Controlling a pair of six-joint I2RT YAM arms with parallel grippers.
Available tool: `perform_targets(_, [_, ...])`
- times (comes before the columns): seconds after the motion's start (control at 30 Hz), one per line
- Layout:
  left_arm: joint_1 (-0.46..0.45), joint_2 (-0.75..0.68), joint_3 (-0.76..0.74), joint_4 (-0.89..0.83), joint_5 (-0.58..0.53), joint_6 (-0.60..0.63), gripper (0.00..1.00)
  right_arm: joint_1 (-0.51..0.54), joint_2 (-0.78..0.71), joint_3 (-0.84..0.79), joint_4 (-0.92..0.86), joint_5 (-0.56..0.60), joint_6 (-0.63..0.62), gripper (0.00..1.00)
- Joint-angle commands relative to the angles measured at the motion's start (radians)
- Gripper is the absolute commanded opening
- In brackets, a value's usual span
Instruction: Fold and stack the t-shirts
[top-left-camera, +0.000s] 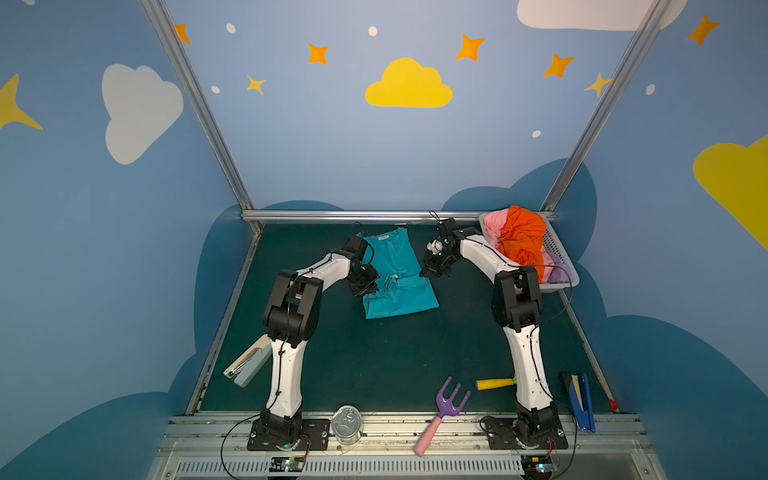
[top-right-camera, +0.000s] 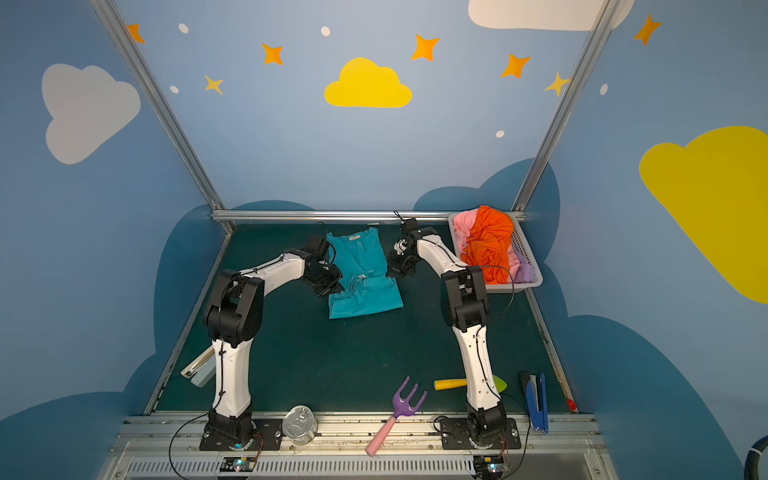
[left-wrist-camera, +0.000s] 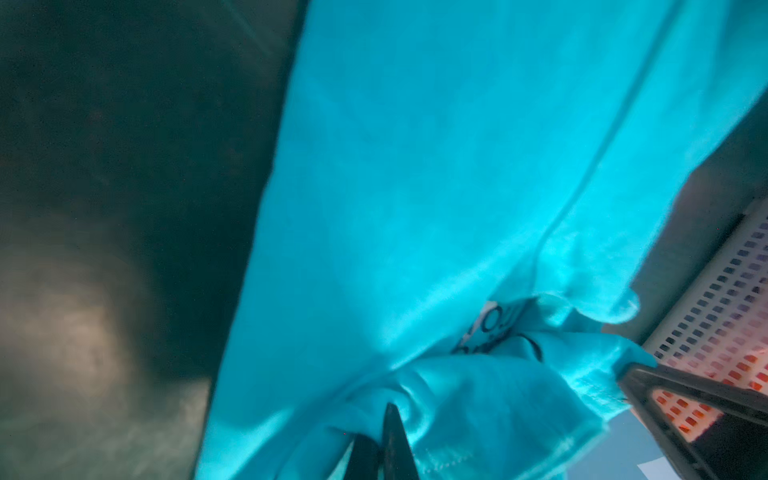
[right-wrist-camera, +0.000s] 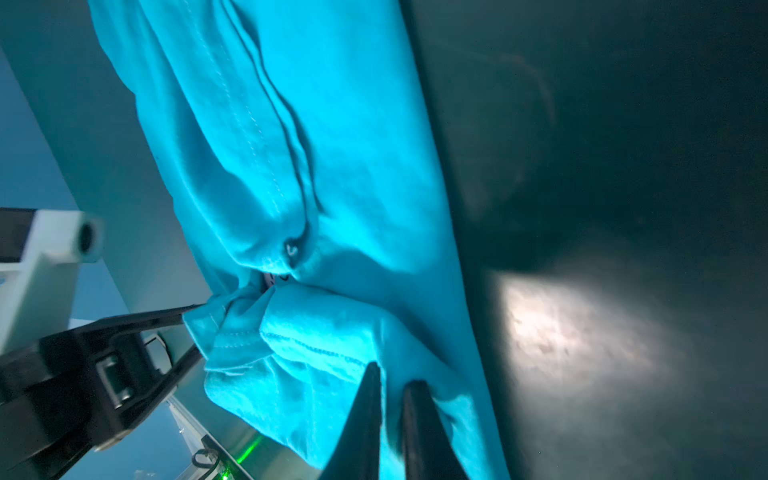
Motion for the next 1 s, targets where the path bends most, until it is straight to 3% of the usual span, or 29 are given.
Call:
perform_targets(0.0, [0.031,-0.002,-0.008,-0.011,0.022,0.013,0.05,-0.001,0.033,0.067,-0.034,-0.053,0.004,0.14])
perform_targets(0.57, [0.06,-0.189,-0.178,0.051,0.039,-0.016,0.04,-0.006,-0.172,-0.125,0.122,-0.095,0.04,0.12])
perform_targets(0.97, [0.077,-0.271,-0.256,0.054,0.012,-0.03,0.04,0.003,-0.149,-0.135,0.178,-0.154,0.08,0.15])
